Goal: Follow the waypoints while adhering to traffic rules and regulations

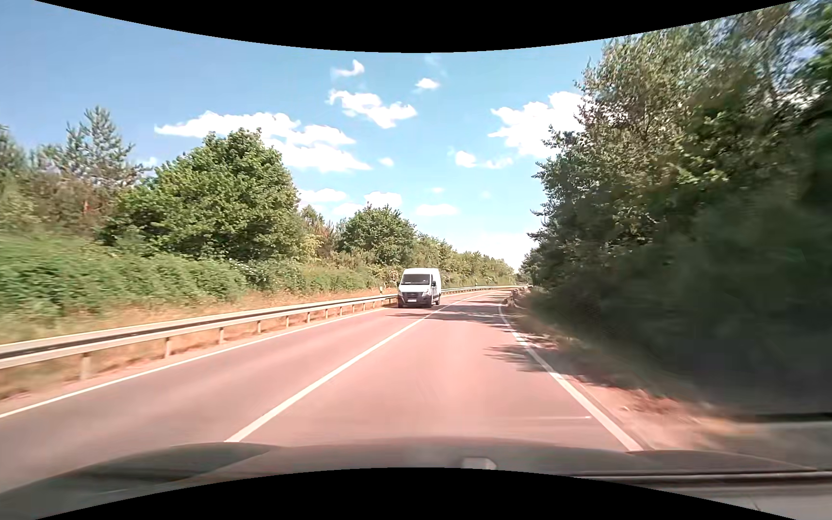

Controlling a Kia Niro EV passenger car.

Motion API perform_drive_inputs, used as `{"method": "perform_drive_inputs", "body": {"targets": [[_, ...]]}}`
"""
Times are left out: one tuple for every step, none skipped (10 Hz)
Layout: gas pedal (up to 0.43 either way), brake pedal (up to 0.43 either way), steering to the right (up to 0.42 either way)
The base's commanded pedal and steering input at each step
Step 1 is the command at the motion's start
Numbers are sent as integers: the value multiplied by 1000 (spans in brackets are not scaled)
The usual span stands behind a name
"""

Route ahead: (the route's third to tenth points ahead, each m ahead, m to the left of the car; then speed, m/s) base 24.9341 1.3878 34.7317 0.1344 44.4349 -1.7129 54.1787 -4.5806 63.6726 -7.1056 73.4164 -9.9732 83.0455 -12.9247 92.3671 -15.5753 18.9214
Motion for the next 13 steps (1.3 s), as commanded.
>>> {"method": "perform_drive_inputs", "body": {"targets": [[157, 0, 25], [150, 0, 25], [118, 0, 25], [118, 0, 25], [110, 0, 25], [87, 0, 26], [87, 0, 26], [79, 0, 26], [79, 0, 27], [79, 0, 27], [79, 0, 28], [79, 0, 30], [79, 0, 30]]}}
